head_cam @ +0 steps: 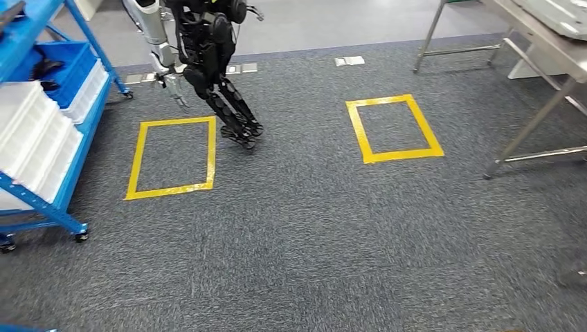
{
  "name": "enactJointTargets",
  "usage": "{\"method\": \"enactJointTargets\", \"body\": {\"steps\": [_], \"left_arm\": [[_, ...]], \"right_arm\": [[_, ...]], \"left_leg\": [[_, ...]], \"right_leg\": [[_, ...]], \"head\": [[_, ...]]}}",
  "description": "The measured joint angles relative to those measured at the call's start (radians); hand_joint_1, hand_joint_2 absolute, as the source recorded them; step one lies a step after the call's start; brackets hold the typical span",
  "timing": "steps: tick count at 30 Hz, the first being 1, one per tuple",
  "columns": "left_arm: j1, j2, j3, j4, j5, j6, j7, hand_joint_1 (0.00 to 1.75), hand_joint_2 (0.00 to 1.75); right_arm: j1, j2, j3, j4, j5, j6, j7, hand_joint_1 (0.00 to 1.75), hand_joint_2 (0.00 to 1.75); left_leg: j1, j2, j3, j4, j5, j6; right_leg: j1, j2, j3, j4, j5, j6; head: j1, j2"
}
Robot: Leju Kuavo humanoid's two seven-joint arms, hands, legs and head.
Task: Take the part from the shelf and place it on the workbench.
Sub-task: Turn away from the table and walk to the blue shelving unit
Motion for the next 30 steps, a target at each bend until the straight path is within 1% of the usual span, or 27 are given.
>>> {"method": "enactJointTargets", "body": {"steps": [1,2,3,4,6,7,8,9,10,11,13,14,15,17,18,19,20,21,22,23,24,25,26,27,28,29,30], "left_arm": [[0.003,0.005,0.004,0.001,0.005,0.002,0.002,0.0,1.75],[0.006,0.01,0.008,0.002,0.008,0.004,0.005,0.0,1.75],[0.009,0.015,0.012,0.003,0.011,0.006,0.008,0.0,1.75],[0.011,0.019,0.016,0.003,0.012,0.008,0.011,0.0,1.75],[0.011,0.026,0.03,0.004,0.012,0.017,0.014,0.0,1.75],[0.01,0.028,0.04,0.005,0.012,0.022,0.015,0.0,1.75],[0.01,0.03,0.051,0.006,0.012,0.028,0.015,0.0,1.75],[0.012,0.031,0.063,0.007,0.012,0.033,0.015,0.0,1.75],[0.013,0.033,0.074,0.008,0.012,0.038,0.015,0.0,1.75],[0.015,0.035,0.083,0.009,0.012,0.043,0.015,0.0,1.75],[0.015,0.038,0.103,0.01,0.012,0.052,0.011,0.0,1.75],[0.014,0.04,0.114,0.011,0.012,0.057,0.007,0.0,1.75],[0.014,0.041,0.125,0.011,0.012,0.063,0.002,0.0,1.75],[0.016,0.044,0.144,0.014,0.012,0.074,-0.01,0.0,1.75],[0.018,0.045,0.153,0.015,0.012,0.079,-0.016,0.0,1.75],[0.019,0.046,0.162,0.017,0.012,0.083,-0.024,0.0,1.75],[0.02,0.046,0.17,0.018,0.012,0.087,-0.032,0.0,1.75],[0.02,0.045,0.179,0.019,0.013,0.09,-0.039,0.0,1.75],[0.02,0.044,0.186,0.019,0.013,0.092,-0.045,0.0,1.75],[0.02,0.042,0.194,0.019,0.012,0.095,-0.05,0.0,1.75],[0.022,0.041,0.202,0.019,0.012,0.098,-0.053,0.0,1.75],[0.023,0.039,0.209,0.019,0.012,0.103,-0.056,0.0,1.75],[0.024,0.037,0.217,0.019,0.012,0.108,-0.059,0.0,1.75],[0.026,0.037,0.225,0.019,0.012,0.113,-0.062,0.0,1.75],[0.026,0.037,0.231,0.02,0.012,0.117,-0.063,0.0,1.75],[0.027,0.037,0.238,0.02,0.012,0.122,-0.064,0.0,1.75],[0.027,0.037,0.244,0.02,0.012,0.125,-0.064,0.0,1.75]], "right_arm": [[-0.001,0.0,0.0,0.0,-0.001,0.0,0.0,0.0,0.0],[-0.002,0.0,0.0,0.0,-0.002,0.0,0.0,0.0,0.0],[-0.002,0.0,-0.001,-0.001,-0.003,0.0,0.0,0.0,0.0],[-0.002,0.0,-0.001,-0.001,-0.002,0.0,0.0,0.0,0.0],[0.001,0.0,-0.001,-0.002,0.0,0.0,0.0,0.0,0.0],[0.003,-0.001,-0.001,-0.002,0.002,0.0,0.0,0.0,0.0],[0.004,-0.002,-0.001,-0.002,0.005,0.0,0.0,0.0,0.0],[0.004,-0.003,-0.002,-0.002,0.006,0.001,0.001,0.0,0.0],[0.003,-0.003,-0.002,-0.002,0.007,0.001,0.001,0.0,0.0],[0.002,-0.003,-0.002,-0.003,0.008,0.001,0.001,0.0,0.0],[0.001,-0.002,-0.002,-0.003,0.009,0.001,0.0,0.0,0.0],[0.0,-0.002,-0.002,-0.003,0.01,0.001,0.0,0.0,0.0],[-0.001,-0.002,-0.002,-0.003,0.01,0.001,0.0,0.0,0.0],[-0.002,0.0,-0.002,-0.003,0.009,0.001,-0.001,0.0,0.0],[-0.002,0.001,-0.002,-0.003,0.009,0.001,-0.001,0.0,0.0],[-0.002,0.002,-0.002,-0.004,0.008,0.001,-0.002,0.0,0.0],[-0.001,0.001,-0.003,-0.004,0.006,0.001,-0.003,0.0,0.0],[0.001,0.0,-0.004,-0.004,0.005,0.001,-0.004,0.0,0.0],[0.004,-0.001,-0.005,-0.004,0.004,0.001,-0.004,0.0,0.0],[0.007,-0.002,-0.006,-0.004,0.003,0.001,-0.005,0.0,0.0],[0.01,-0.003,-0.008,-0.004,0.002,0.0,-0.006,0.0,0.0],[0.011,-0.004,-0.009,-0.004,0.001,0.0,-0.006,0.0,0.0],[0.012,-0.006,-0.009,-0.004,0.0,0.0,-0.007,0.0,0.0],[0.013,-0.006,-0.01,-0.005,-0.001,0.0,-0.007,0.0,0.0],[0.013,-0.006,-0.011,-0.005,-0.001,0.0,-0.007,0.0,0.0],[0.012,-0.006,-0.012,-0.005,0.0,0.0,-0.007,0.0,0.0],[0.011,-0.005,-0.012,-0.005,0.001,0.0,-0.007,0.0,0.0]], "left_leg": [[0.002,-0.008,-0.001,0.001,-0.001,-0.005],[0.005,-0.007,-0.003,0.003,-0.003,-0.009],[0.007,0.009,-0.009,0.015,-0.01,-0.013],[0.007,0.034,-0.021,0.04,-0.026,-0.017],[0.007,0.093,-0.077,0.15,-0.085,-0.025],[0.008,0.106,-0.111,0.215,-0.112,-0.027],[0.009,0.113,-0.14,0.264,-0.126,-0.028],[0.009,0.115,-0.151,0.28,-0.121,-0.026],[0.009,0.118,-0.143,0.258,-0.098,-0.023],[0.008,0.126,-0.114,0.199,-0.063,-0.017],[-0.003,0.171,-0.048,0.071,-0.011,0.001],[-0.01,0.189,-0.028,0.031,0.0,0.008],[-0.016,0.198,-0.022,0.018,-0.001,0.013],[-0.017,0.178,-0.019,0.007,0.005,0.02],[-0.014,0.167,-0.012,-0.006,0.011,0.023],[-0.01,0.155,-0.005,-0.02,0.019,0.028],[-0.006,0.143,0.003,-0.031,0.026,0.032],[-0.005,0.131,0.005,-0.036,0.028,0.034],[-0.005,0.117,0.005,-0.037,0.03,0.036],[-0.005,0.102,0.004,-0.036,0.029,0.036],[-0.004,0.086,0.004,-0.035,0.029,0.034],[-0.002,0.07,0.005,-0.033,0.028,0.032],[0.0,0.055,0.005,-0.029,0.026,0.028],[0.002,0.041,0.004,-0.022,0.022,0.022],[0.002,0.03,0.002,-0.014,0.017,0.014],[0.002,0.022,-0.001,-0.006,0.012,0.007],[0.001,0.016,-0.005,-0.001,0.009,0.001]], "right_leg": [[0.002,-0.008,0.004,0.001,0.001,-0.011],[0.002,-0.017,0.007,0.001,0.002,-0.019],[0.003,-0.027,0.011,0.0,0.004,-0.025],[0.002,-0.036,0.012,-0.001,0.004,-0.031],[0.007,-0.061,0.015,-0.002,0.001,-0.04],[0.011,-0.075,0.017,-0.002,-0.002,-0.044],[0.014,-0.089,0.018,-0.001,-0.005,-0.048],[0.017,-0.101,0.019,-0.001,-0.007,-0.051],[0.02,-0.113,0.022,-0.001,-0.01,-0.053],[0.021,-0.123,0.025,-0.002,-0.013,-0.054],[0.025,-0.141,0.033,-0.003,-0.019,-0.053],[0.025,-0.148,0.036,-0.004,-0.021,-0.05],[0.025,-0.156,0.037,-0.005,-0.023,-0.047],[0.025,-0.171,0.043,-0.011,-0.025,-0.039],[0.026,-0.161,0.044,-0.008,-0.03,-0.035],[0.027,-0.14,0.037,0.01,-0.042,-0.035],[0.026,-0.113,0.02,0.049,-0.061,-0.036],[0.024,-0.086,-0.008,0.107,-0.087,-0.039],[0.022,-0.072,-0.042,0.175,-0.113,-0.041],[0.02,-0.067,-0.073,0.23,-0.129,-0.039],[0.017,-0.066,-0.091,0.256,-0.13,-0.033],[0.014,-0.064,-0.09,0.242,-0.113,-0.022],[0.01,-0.059,-0.069,0.189,-0.083,-0.009],[0.003,-0.044,-0.04,0.117,-0.049,0.004],[0.001,-0.028,-0.015,0.058,-0.024,0.009],[-0.002,-0.016,0.001,0.018,-0.008,0.007],[-0.002,-0.009,0.008,0.002,-0.003,0.0]], "head": [[-0.002,0.0],[-0.002,0.0],[-0.003,0.0],[-0.006,0.0],[-0.011,0.0],[-0.012,0.0],[-0.012,0.0],[-0.012,0.0],[-0.012,0.0],[-0.012,0.0],[-0.01,0.0],[-0.01,0.0],[-0.01,0.0],[-0.011,0.0],[-0.009,0.0],[-0.008,0.0],[-0.006,0.0],[-0.004,0.0],[-0.004,0.0],[-0.003,0.0],[-0.003,0.0],[-0.003,0.0],[-0.003,0.0],[-0.002,0.0],[0.0,0.0],[0.001,0.0],[0.001,0.0]]}}
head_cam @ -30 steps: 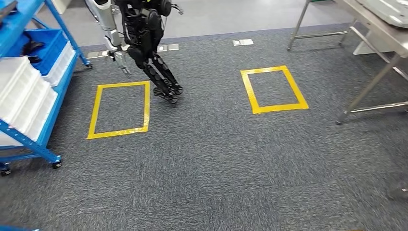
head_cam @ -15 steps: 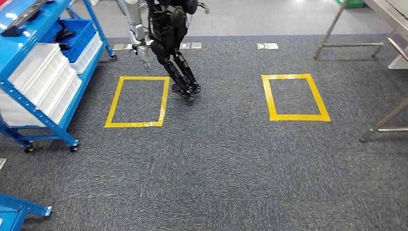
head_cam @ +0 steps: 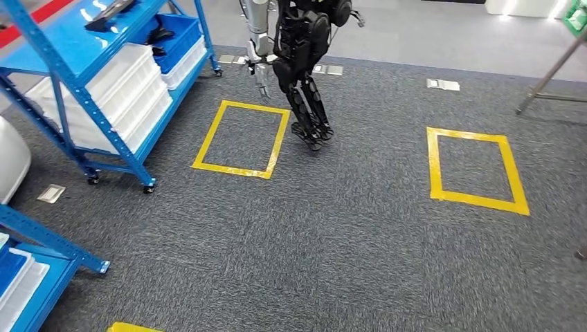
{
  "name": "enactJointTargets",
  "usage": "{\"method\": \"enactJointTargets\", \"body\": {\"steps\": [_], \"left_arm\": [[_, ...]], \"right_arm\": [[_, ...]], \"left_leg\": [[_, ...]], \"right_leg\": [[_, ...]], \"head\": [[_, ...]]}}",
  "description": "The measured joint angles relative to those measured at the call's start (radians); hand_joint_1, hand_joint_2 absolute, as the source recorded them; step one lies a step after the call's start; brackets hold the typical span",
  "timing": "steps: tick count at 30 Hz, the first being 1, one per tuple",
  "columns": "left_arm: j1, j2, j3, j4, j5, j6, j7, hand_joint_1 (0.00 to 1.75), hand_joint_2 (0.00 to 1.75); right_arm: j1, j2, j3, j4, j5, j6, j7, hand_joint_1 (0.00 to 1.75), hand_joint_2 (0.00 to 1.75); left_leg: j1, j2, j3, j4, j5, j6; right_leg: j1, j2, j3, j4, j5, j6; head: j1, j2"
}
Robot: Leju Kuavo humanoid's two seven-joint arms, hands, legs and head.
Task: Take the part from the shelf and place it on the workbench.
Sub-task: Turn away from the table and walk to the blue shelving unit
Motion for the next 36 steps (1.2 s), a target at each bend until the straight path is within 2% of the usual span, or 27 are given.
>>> {"method": "enactJointTargets", "body": {"steps": [2,3,4,5,7,8,9,10,11,13,14,15,16,18,19,20,22,24,25,26,28,29,30,31,33,35,36], "left_arm": [[0.002,0.0,0.01,0.0,0.0,0.003,-0.001,0.0,1.75],[0.004,0.0,0.014,0.001,0.0,0.004,-0.001,0.0,1.75],[0.005,0.0,0.017,0.001,0.0,0.004,-0.001,0.0,1.75],[0.005,0.0,0.019,0.001,0.0,0.004,-0.001,0.0,1.75],[0.003,0.0,0.02,0.001,0.0,0.004,0.001,0.0,1.75],[0.003,-0.001,0.02,0.001,0.0,0.004,0.003,0.0,1.75],[0.003,-0.001,0.02,0.001,0.0,0.005,0.006,0.0,1.75],[0.005,-0.001,0.02,0.001,0.0,0.005,0.008,0.0,1.75],[0.006,-0.001,0.02,0.001,0.0,0.006,0.01,0.0,1.75],[0.005,0.0,0.02,0.001,-0.001,0.01,0.012,0.0,1.75],[0.003,0.001,0.02,0.001,-0.001,0.012,0.012,0.0,1.75],[0.001,0.002,0.02,0.001,-0.001,0.013,0.011,0.0,1.75],[-0.001,0.002,0.02,0.002,-0.001,0.014,0.011,0.0,1.75],[0.0,0.002,0.02,0.003,-0.001,0.016,0.011,0.0,1.75],[0.001,0.002,0.02,0.004,-0.002,0.017,0.011,0.0,1.75],[0.001,0.002,0.02,0.004,-0.002,0.018,0.011,0.0,1.75],[-0.001,0.001,0.02,0.005,-0.005,0.021,0.011,0.0,1.75],[-0.002,-0.001,0.02,0.005,-0.007,0.022,0.011,0.0,1.75],[-0.001,-0.002,0.02,0.005,-0.008,0.022,0.011,0.0,1.75],[0.0,-0.003,0.02,0.005,-0.008,0.023,0.011,0.0,1.75],[0.002,-0.003,0.02,0.005,-0.008,0.022,0.011,0.0,1.75],[0.003,-0.003,0.02,0.005,-0.008,0.022,0.011,0.0,1.75],[0.003,-0.003,0.02,0.006,-0.008,0.021,0.01,0.0,1.75],[0.004,-0.003,0.02,0.006,-0.008,0.02,0.01,0.0,1.75],[0.005,-0.002,0.018,0.006,-0.008,0.018,0.01,0.0,1.75],[0.007,-0.001,0.016,0.007,-0.006,0.017,0.006,0.0,1.75],[0.007,-0.001,0.016,0.007,-0.004,0.016,0.001,0.0,1.75]], "right_arm": [[-0.003,0.002,-0.001,0.0,0.002,0.0,0.0,0.0,0.0],[-0.003,0.002,-0.001,-0.001,0.002,0.0,0.0,0.0,0.0],[-0.002,0.003,-0.001,-0.001,0.002,0.0,0.0,0.0,0.0],[-0.002,0.004,-0.002,-0.001,0.003,0.0,0.0,0.0,0.0],[0.001,0.003,-0.002,-0.002,0.004,0.0,0.0,0.0,0.0],[0.002,0.003,-0.002,-0.002,0.004,0.0,0.0,0.0,0.0],[0.003,0.002,-0.003,-0.002,0.005,0.0,0.0,0.0,0.0],[0.003,0.002,-0.003,-0.002,0.006,0.0,0.0,0.0,0.0],[0.002,0.001,-0.003,-0.002,0.007,0.0,0.001,0.0,0.0],[-0.001,0.003,-0.003,-0.002,0.008,0.0,0.003,0.0,0.0],[-0.002,0.004,-0.003,-0.002,0.009,0.0,0.004,0.0,0.0],[-0.003,0.006,-0.003,-0.002,0.009,0.0,0.004,0.0,0.0],[-0.003,0.007,-0.003,-0.003,0.009,0.0,0.004,0.0,0.0],[-0.006,0.009,-0.004,-0.003,0.009,0.0,0.005,0.0,0.0],[-0.007,0.01,-0.004,-0.003,0.009,0.0,0.005,0.0,0.0],[-0.008,0.01,-0.004,-0.003,0.009,0.0,0.005,0.0,0.0],[-0.006,0.008,-0.004,-0.003,0.009,-0.001,0.006,0.0,0.0],[-0.002,0.005,-0.005,-0.003,0.009,-0.003,0.007,0.0,0.0],[-0.001,0.003,-0.006,-0.003,0.009,-0.003,0.007,0.0,0.0],[-0.001,0.001,-0.007,-0.004,0.009,-0.004,0.008,0.0,0.0],[-0.001,-0.004,-0.01,-0.004,0.009,-0.006,0.01,0.0,0.0],[-0.002,-0.005,-0.011,-0.004,0.008,-0.007,0.011,0.0,0.0],[-0.002,-0.007,-0.012,-0.005,0.007,-0.008,0.013,0.0,0.0],[-0.003,-0.008,-0.013,-0.005,0.006,-0.01,0.015,0.0,0.0],[-0.003,-0.01,-0.015,-0.006,0.001,-0.013,0.017,0.0,0.0],[-0.002,-0.012,-0.018,-0.008,-0.003,-0.016,0.017,0.0,0.0],[-0.001,-0.013,-0.019,-0.009,-0.006,-0.017,0.017,0.0,0.0]], "left_leg": [[0.003,-0.011,-0.005,0.003,-0.001,-0.008],[0.005,-0.006,-0.007,0.008,-0.003,-0.011],[0.007,0.011,-0.016,0.025,-0.014,-0.014],[0.008,0.036,-0.034,0.063,-0.037,-0.018],[0.008,0.085,-0.097,0.188,-0.103,-0.023],[0.009,0.095,-0.13,0.252,-0.128,-0.024],[0.01,0.099,-0.151,0.29,-0.137,-0.023],[0.01,0.101,-0.152,0.29,-0.125,-0.02],[0.008,0.105,-0.131,0.25,-0.098,-0.015],[-0.002,0.145,-0.056,0.112,-0.037,0.002],[-0.009,0.168,-0.027,0.058,-0.021,0.009],[-0.016,0.185,-0.012,0.028,-0.015,0.015],[-0.021,0.188,-0.01,0.02,-0.018,0.018],[-0.022,0.162,-0.002,0.001,-0.009,0.025],[-0.018,0.149,0.008,-0.014,-0.002,0.03],[-0.014,0.136,0.017,-0.029,0.006,0.033],[-0.008,0.11,0.025,-0.043,0.015,0.038],[-0.007,0.08,0.024,-0.042,0.015,0.037],[-0.006,0.065,0.025,-0.042,0.015,0.036],[-0.004,0.051,0.027,-0.04,0.013,0.033],[0.0,0.024,0.028,-0.03,0.006,0.022],[0.001,0.013,0.026,-0.021,0.0,0.013],[0.001,0.005,0.023,-0.013,-0.006,0.005],[0.001,-0.002,0.021,-0.009,-0.011,-0.002],[0.004,-0.009,0.017,-0.007,-0.013,-0.01],[0.006,0.021,0.004,0.021,-0.03,-0.018],[0.006,0.047,-0.015,0.062,-0.054,-0.022]], "right_leg": [[0.003,-0.013,0.003,0.001,0.003,-0.019],[0.004,-0.021,0.004,0.001,0.004,-0.024],[0.004,-0.03,0.005,0.0,0.005,-0.03],[0.005,-0.04,0.005,-0.001,0.006,-0.035],[0.012,-0.064,0.004,-0.001,0.003,-0.044],[0.015,-0.078,0.004,-0.001,0.001,-0.047],[0.018,-0.091,0.004,-0.001,-0.001,-0.049],[0.021,-0.103,0.004,-0.001,-0.003,-0.051],[0.023,-0.114,0.006,-0.001,-0.005,-0.052],[0.027,-0.134,0.013,-0.001,-0.009,-0.054],[0.029,-0.143,0.016,-0.002,-0.011,-0.054],[0.028,-0.152,0.018,-0.002,-0.013,-0.051],[0.027,-0.161,0.019,-0.004,-0.014,-0.046],[0.026,-0.174,0.027,-0.008,-0.017,-0.037],[0.027,-0.159,0.027,0.001,-0.025,-0.035],[0.029,-0.133,0.018,0.026,-0.039,-0.036],[0.026,-0.074,-0.037,0.142,-0.091,-0.042],[0.021,-0.057,-0.1,0.256,-0.128,-0.038],[0.018,-0.055,-0.11,0.267,-0.124,-0.029],[0.015,-0.054,-0.101,0.239,-0.103,-0.017],[0.004,-0.035,-0.045,0.103,-0.036,0.009],[0.001,-0.023,-0.021,0.044,-0.01,0.012],[-0.001,-0.013,-0.006,0.006,0.004,0.009],[0.001,-0.009,-0.001,-0.008,0.008,0.0],[0.004,-0.022,0.003,-0.008,0.009,-0.021],[0.003,-0.037,0.008,-0.011,0.012,-0.034],[0.002,-0.046,0.01,-0.012,0.013,-0.039]], "head": [[-0.004,0.0],[-0.005,0.0],[-0.008,0.0],[-0.01,0.0],[-0.014,0.0],[-0.015,0.0],[-0.014,0.0],[-0.015,0.0],[-0.014,0.0],[-0.014,0.0],[-0.013,0.0],[-0.013,0.0],[-0.013,0.0],[-0.014,0.0],[-0.012,0.0],[-0.011,0.0],[-0.006,0.0],[-0.004,0.0],[-0.004,0.0],[-0.004,0.0],[-0.004,0.0],[-0.001,0.0],[-0.001,0.0],[0.0,0.0],[-0.002,0.0],[-0.005,0.0],[-0.008,0.0]]}}
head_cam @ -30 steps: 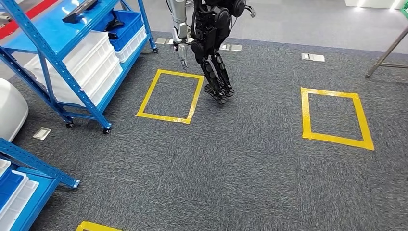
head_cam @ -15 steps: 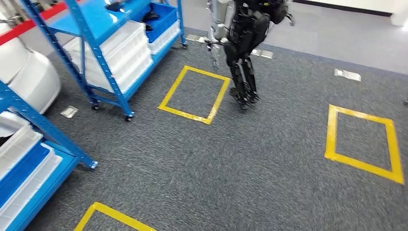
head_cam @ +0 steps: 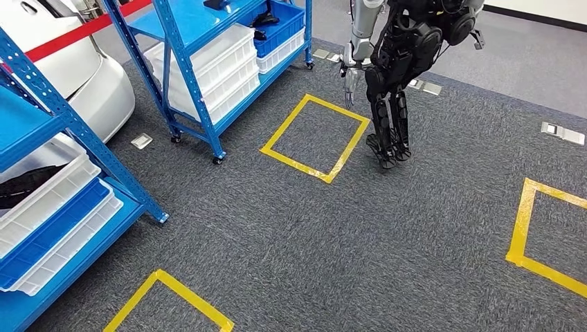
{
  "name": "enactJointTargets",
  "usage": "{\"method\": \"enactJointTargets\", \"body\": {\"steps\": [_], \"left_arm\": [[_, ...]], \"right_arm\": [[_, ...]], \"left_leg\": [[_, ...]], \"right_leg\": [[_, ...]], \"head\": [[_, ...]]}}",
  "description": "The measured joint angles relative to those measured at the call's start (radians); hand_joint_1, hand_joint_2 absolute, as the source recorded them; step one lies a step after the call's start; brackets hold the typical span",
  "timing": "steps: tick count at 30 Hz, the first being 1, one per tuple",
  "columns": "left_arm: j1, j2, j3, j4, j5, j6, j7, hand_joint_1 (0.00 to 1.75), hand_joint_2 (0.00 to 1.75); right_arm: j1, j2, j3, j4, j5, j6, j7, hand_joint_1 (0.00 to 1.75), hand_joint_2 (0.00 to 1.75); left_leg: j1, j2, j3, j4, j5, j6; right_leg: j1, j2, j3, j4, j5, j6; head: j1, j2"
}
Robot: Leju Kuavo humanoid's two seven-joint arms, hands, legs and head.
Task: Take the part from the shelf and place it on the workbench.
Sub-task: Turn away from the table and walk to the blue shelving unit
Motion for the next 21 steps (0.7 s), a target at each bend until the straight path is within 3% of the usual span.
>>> {"method": "enactJointTargets", "body": {"steps": [1,3,4,5,6,8,10,13,15,17,19,20,21], "left_arm": [[-0.001,0.0,0.0,0.0,0.002,-0.001,-0.006,0.0,1.75],[-0.003,0.0,0.0,0.0,0.003,-0.003,-0.015,0.0,1.75],[-0.002,0.0,0.0,0.0,0.003,-0.003,-0.017,0.0,1.75],[-0.001,0.0,0.0,0.0,0.003,-0.003,-0.018,0.0,1.75],[0.001,0.0,0.0,0.0,0.003,-0.003,-0.018,0.0,1.75],[-0.001,0.002,0.0,0.0,0.003,-0.003,-0.02,0.0,1.75],[-0.005,0.003,0.0,0.001,0.0,-0.001,-0.021,0.0,1.75],[-0.004,0.003,0.0,0.002,-0.006,0.0,-0.019,0.0,1.75],[-0.002,0.003,-0.001,0.004,-0.007,-0.001,-0.017,0.0,1.75],[-0.003,0.003,-0.003,0.005,-0.01,-0.008,-0.016,0.0,1.75],[-0.004,0.002,-0.005,0.006,-0.012,-0.017,-0.016,0.0,1.75],[-0.002,0.001,-0.006,0.006,-0.013,-0.02,-0.015,0.0,1.75],[-0.001,0.0,-0.007,0.006,-0.014,-0.023,-0.014,0.0,1.75]], "right_arm": [[0.001,-0.002,-0.001,-0.001,-0.002,-0.001,-0.001,0.0,0.0],[0.004,-0.005,-0.005,-0.002,-0.004,-0.001,-0.001,0.0,0.0],[0.005,-0.006,-0.007,-0.003,-0.005,-0.001,-0.001,0.0,0.0],[0.005,-0.007,-0.009,-0.003,-0.005,-0.001,-0.001,0.0,0.0],[0.004,-0.007,-0.01,-0.003,-0.005,-0.001,-0.001,0.0,0.0],[0.004,-0.006,-0.012,-0.003,-0.005,-0.002,-0.001,0.0,0.0],[0.003,-0.005,-0.014,-0.003,-0.005,-0.005,-0.001,0.0,0.0],[0.0,-0.005,-0.018,-0.004,-0.006,-0.007,-0.002,0.0,0.0],[-0.002,-0.008,-0.02,-0.004,-0.007,-0.009,-0.002,0.0,0.0],[0.001,-0.013,-0.023,-0.004,-0.008,-0.009,-0.003,0.0,0.0],[0.005,-0.017,-0.026,-0.004,-0.009,-0.009,-0.003,0.0,0.0],[0.006,-0.019,-0.026,-0.004,-0.01,-0.009,-0.003,0.0,0.0],[0.007,-0.02,-0.026,-0.004,-0.01,-0.009,-0.004,0.0,0.0]], "left_leg": [[0.0,0.028,-0.03,0.06,-0.032,-0.004],[0.002,0.05,-0.106,0.195,-0.086,-0.007],[0.002,0.052,-0.129,0.23,-0.09,-0.007],[0.002,0.054,-0.133,0.227,-0.074,-0.004],[0.001,0.059,-0.115,0.183,-0.041,0.001],[-0.009,0.1,-0.046,0.042,0.028,0.019],[-0.021,0.133,-0.004,-0.041,0.051,0.032],[-0.024,0.107,0.004,-0.06,0.053,0.042],[-0.017,0.086,0.017,-0.08,0.065,0.051],[-0.014,0.061,0.024,-0.089,0.071,0.056],[-0.013,0.032,0.024,-0.088,0.071,0.056],[-0.013,0.018,0.025,-0.087,0.07,0.055],[-0.011,0.004,0.027,-0.086,0.069,0.053]], "right_leg": [[0.003,-0.01,0.001,0.0,-0.001,-0.003],[0.009,-0.034,0.002,0.0,-0.005,-0.009],[0.011,-0.045,0.002,0.0,-0.008,-0.012],[0.014,-0.056,0.004,0.0,-0.011,-0.015],[0.016,-0.066,0.008,0.0,-0.013,-0.017],[0.02,-0.084,0.015,-0.001,-0.021,-0.016],[0.024,-0.102,0.02,-0.002,-0.029,-0.008],[0.027,-0.121,0.033,-0.006,-0.038,0.005],[0.027,-0.081,0.024,0.03,-0.059,0.007],[0.023,-0.027,-0.036,0.15,-0.11,0.003],[0.019,-0.011,-0.106,0.268,-0.143,0.006],[0.017,-0.01,-0.119,0.278,-0.134,0.014],[0.014,-0.008,-0.112,0.244,-0.108,0.026]], "head": [[-0.002,0.0],[-0.005,0.0],[-0.005,0.0],[-0.005,0.0],[-0.005,0.0],[-0.005,0.0],[-0.004,0.0],[-0.004,0.0],[-0.002,0.0],[0.002,0.0],[0.004,0.0],[0.004,0.0],[0.004,0.0]]}}
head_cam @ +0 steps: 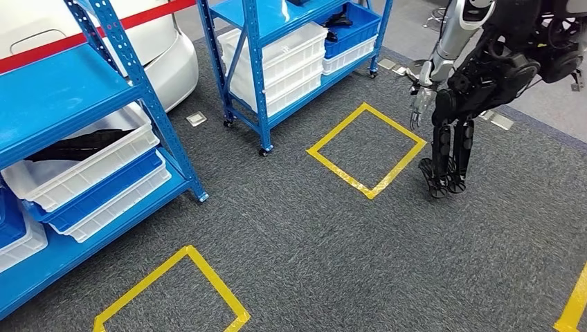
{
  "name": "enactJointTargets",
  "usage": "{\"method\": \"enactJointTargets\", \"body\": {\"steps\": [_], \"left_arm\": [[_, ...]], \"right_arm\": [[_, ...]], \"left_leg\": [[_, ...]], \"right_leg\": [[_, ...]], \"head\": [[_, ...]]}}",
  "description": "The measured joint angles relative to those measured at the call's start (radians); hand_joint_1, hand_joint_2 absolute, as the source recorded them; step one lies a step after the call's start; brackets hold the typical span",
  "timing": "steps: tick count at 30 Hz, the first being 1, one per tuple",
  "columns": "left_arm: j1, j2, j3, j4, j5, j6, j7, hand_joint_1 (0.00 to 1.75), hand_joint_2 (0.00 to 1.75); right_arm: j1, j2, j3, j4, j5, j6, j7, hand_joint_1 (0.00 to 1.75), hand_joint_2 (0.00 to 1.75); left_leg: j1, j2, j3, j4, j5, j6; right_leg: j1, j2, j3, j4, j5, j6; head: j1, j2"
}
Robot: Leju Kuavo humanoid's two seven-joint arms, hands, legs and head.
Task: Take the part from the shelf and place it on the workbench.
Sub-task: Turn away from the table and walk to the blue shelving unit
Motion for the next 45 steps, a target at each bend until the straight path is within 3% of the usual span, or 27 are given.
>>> {"method": "enactJointTargets", "body": {"steps": [2,3,5,7,9,12,14,15,16,18,20,22,24,26,28,29,30,32,33,34,36,38,40,42,43,44,45], "left_arm": [[0.001,0.0,0.0,0.0,0.001,-0.003,0.001,0.0,1.75],[0.001,0.0,0.0,0.001,0.003,-0.004,0.002,0.0,1.75],[0.002,0.002,0.0,0.002,0.007,-0.005,0.001,0.0,1.75],[0.003,0.002,0.0,0.003,0.009,-0.006,0.001,0.0,1.75],[0.005,0.003,0.0,0.003,0.01,-0.006,0.0,0.0,1.75],[0.002,0.003,0.0,0.003,0.012,-0.006,-0.002,0.0,1.75],[0.003,0.003,0.0,0.003,0.015,-0.006,-0.003,0.0,1.75],[0.005,0.003,0.0,0.003,0.014,-0.006,-0.003,0.0,1.75],[0.006,0.003,0.0,0.003,0.013,-0.007,-0.004,0.0,1.75],[0.005,0.004,-0.001,0.004,0.01,-0.008,-0.004,0.0,1.75],[0.001,0.007,-0.002,0.005,0.008,-0.01,-0.004,0.0,1.75],[0.001,0.007,-0.006,0.005,0.006,-0.011,-0.004,0.0,1.75],[0.005,0.005,-0.013,0.006,0.003,-0.012,-0.003,0.0,1.75],[0.004,0.001,-0.017,0.006,0.0,-0.016,0.002,0.0,0.87],[0.002,-0.002,-0.019,0.006,0.0,-0.027,0.005,0.0,0.0],[0.003,-0.004,-0.018,0.006,0.003,-0.037,0.0,0.0,0.44],[0.003,-0.006,-0.017,0.006,0.007,-0.047,-0.007,0.0,0.87],[0.004,-0.007,-0.014,0.006,0.015,-0.063,-0.025,0.0,1.75],[0.004,-0.007,-0.013,0.006,0.016,-0.066,-0.032,0.0,1.75],[0.004,-0.007,-0.013,0.006,0.015,-0.068,-0.04,0.0,1.75],[0.004,-0.006,-0.013,0.006,0.011,-0.071,-0.055,0.0,1.75],[0.006,-0.006,-0.013,0.006,0.008,-0.072,-0.062,0.0,1.75],[0.008,-0.005,-0.014,0.007,0.008,-0.073,-0.066,0.0,1.75],[0.006,-0.005,-0.014,0.007,0.003,-0.077,-0.072,0.0,1.75],[0.005,-0.005,-0.014,0.007,0.001,-0.081,-0.076,0.0,1.75],[0.006,-0.006,-0.014,0.007,-0.001,-0.087,-0.083,0.0,1.75],[0.007,-0.006,-0.014,0.007,0.0,-0.097,-0.091,0.0,1.75]], "right_arm": [[0.0,-0.002,0.0,0.0,-0.001,0.0,-0.001,0.0,0.0],[0.0,-0.001,-0.001,0.0,-0.001,0.0,-0.001,0.0,0.0],[-0.003,0.0,-0.001,0.0,-0.001,-0.001,-0.002,0.0,0.0],[-0.006,0.001,-0.002,-0.001,-0.001,-0.001,-0.003,0.0,0.0],[-0.006,0.003,-0.002,-0.001,-0.001,-0.001,-0.003,0.0,0.0],[-0.001,0.003,-0.003,-0.001,0.0,-0.002,-0.004,0.0,0.0],[0.001,0.002,-0.005,-0.001,0.001,-0.003,-0.004,0.0,0.0],[0.001,0.002,-0.005,-0.001,0.001,-0.003,-0.004,0.0,0.0],[0.0,0.002,-0.006,-0.001,0.001,-0.004,-0.004,0.0,0.0],[-0.001,0.005,-0.006,-0.001,0.002,-0.004,-0.005,0.0,0.0],[-0.002,0.01,-0.006,-0.001,0.003,-0.005,-0.007,0.0,0.0],[-0.003,0.013,-0.007,-0.002,0.004,-0.005,-0.01,0.0,0.0],[-0.003,0.014,-0.008,-0.002,0.003,-0.005,-0.012,0.0,0.0],[-0.001,0.012,-0.009,-0.002,0.002,-0.005,-0.013,0.0,0.0],[0.002,0.007,-0.012,-0.002,0.002,-0.006,-0.011,0.0,0.0],[0.003,0.005,-0.013,-0.002,0.002,-0.006,-0.01,0.0,0.0],[0.004,0.003,-0.015,-0.002,0.002,-0.006,-0.009,0.0,0.0],[0.004,-0.001,-0.016,-0.002,0.001,-0.007,-0.009,0.0,0.0],[0.003,-0.001,-0.016,-0.002,0.001,-0.007,-0.008,0.0,0.0],[0.003,-0.001,-0.016,-0.002,0.001,-0.007,-0.008,0.0,0.0],[-0.001,-0.002,-0.017,-0.002,0.001,-0.007,-0.007,0.0,0.0],[-0.003,0.0,-0.017,-0.003,0.0,-0.008,-0.007,0.0,0.0],[-0.003,0.002,-0.017,-0.003,-0.001,-0.008,-0.007,0.0,0.0],[0.0,0.002,-0.017,-0.003,-0.001,-0.008,-0.007,0.0,0.0],[0.001,0.001,-0.017,-0.003,-0.001,-0.008,-0.007,0.0,0.0],[0.002,0.001,-0.017,-0.003,-0.002,-0.009,-0.007,0.0,0.0],[0.001,0.0,-0.017,-0.003,-0.002,-0.009,-0.007,0.0,0.0]], "left_leg": [[0.004,-0.025,0.002,0.009,-0.007,-0.01],[0.004,-0.035,0.001,0.016,-0.013,-0.018],[0.002,-0.048,-0.005,0.025,-0.021,-0.03],[0.005,-0.058,-0.009,0.028,-0.022,-0.037],[0.009,-0.03,-0.024,0.061,-0.044,-0.045],[0.01,0.04,-0.114,0.238,-0.138,-0.056],[0.009,0.051,-0.157,0.317,-0.158,-0.054],[0.008,0.053,-0.151,0.305,-0.141,-0.05],[0.006,0.056,-0.123,0.252,-0.109,-0.042],[-0.006,0.095,-0.045,0.113,-0.054,-0.017],[-0.02,0.129,-0.005,0.038,-0.038,0.002],[-0.025,0.119,0.0,0.023,-0.035,0.01],[-0.018,0.097,0.017,-0.007,-0.017,0.015],[-0.009,0.073,0.028,-0.029,-0.002,0.017],[-0.007,0.047,0.027,-0.031,0.001,0.017],[-0.006,0.033,0.027,-0.03,0.001,0.014],[-0.003,0.02,0.028,-0.028,-0.001,0.011],[0.004,-0.005,0.029,-0.017,-0.008,-0.002],[0.005,-0.015,0.027,-0.008,-0.014,-0.012],[0.006,-0.023,0.024,0.001,-0.021,-0.021],[0.006,-0.034,0.019,0.009,-0.03,-0.035],[0.012,-0.037,0.016,0.014,-0.033,-0.042],[0.015,-0.005,-0.006,0.061,-0.061,-0.05],[0.016,0.035,-0.07,0.181,-0.122,-0.058],[0.017,0.044,-0.109,0.248,-0.148,-0.06],[0.017,0.048,-0.137,0.293,-0.158,-0.061],[0.017,0.05,-0.147,0.302,-0.147,-0.059]], "right_leg": [[-0.01,0.023,0.051,-0.134,0.07,0.023],[-0.013,0.037,0.072,-0.189,0.095,0.024],[-0.013,0.054,0.089,-0.225,0.109,0.008],[-0.012,0.04,0.093,-0.227,0.112,-0.011],[-0.013,0.022,0.094,-0.229,0.114,-0.023],[-0.005,-0.01,0.092,-0.229,0.112,-0.035],[0.001,-0.034,0.091,-0.229,0.109,-0.039],[0.004,-0.043,0.091,-0.229,0.108,-0.04],[0.007,-0.053,0.094,-0.229,0.106,-0.042],[0.012,-0.071,0.102,-0.231,0.102,-0.043],[0.009,-0.087,0.107,-0.234,0.099,-0.038],[0.006,-0.105,0.114,-0.241,0.098,-0.029],[0.008,-0.081,0.114,-0.228,0.09,-0.022],[0.006,-0.027,0.075,-0.144,0.051,-0.023],[0.0,-0.005,0.013,-0.023,0.004,-0.021],[-0.003,-0.004,-0.005,0.007,-0.001,-0.013],[-0.007,-0.003,-0.006,0.001,0.011,-0.002],[-0.017,0.01,0.044,-0.12,0.073,0.026],[-0.019,0.022,0.07,-0.18,0.097,0.033],[-0.019,0.033,0.089,-0.224,0.112,0.031],[-0.012,0.038,0.098,-0.241,0.114,0.009],[-0.013,0.026,0.104,-0.243,0.116,-0.01],[-0.014,0.011,0.108,-0.244,0.118,-0.022],[-0.011,-0.006,0.109,-0.244,0.115,-0.031],[-0.009,-0.017,0.108,-0.244,0.113,-0.034],[-0.006,-0.025,0.109,-0.244,0.11,-0.037],[-0.004,-0.031,0.11,-0.244,0.108,-0.038]], "head": [[0.001,0.0],[0.003,0.0],[0.005,0.0],[0.004,0.0],[-0.001,0.0],[-0.008,0.0],[-0.008,0.0],[-0.008,0.0],[-0.009,0.0],[-0.006,0.0],[-0.003,0.0],[-0.005,0.0],[-0.004,0.0],[0.0,0.0],[0.002,0.0],[0.002,0.0],[0.002,0.0],[0.002,0.0],[0.005,0.0],[0.006,0.0],[0.006,0.0],[0.004,0.0],[-0.001,0.0],[-0.006,0.0],[-0.006,0.0],[-0.006,0.0],[-0.006,0.0]]}}
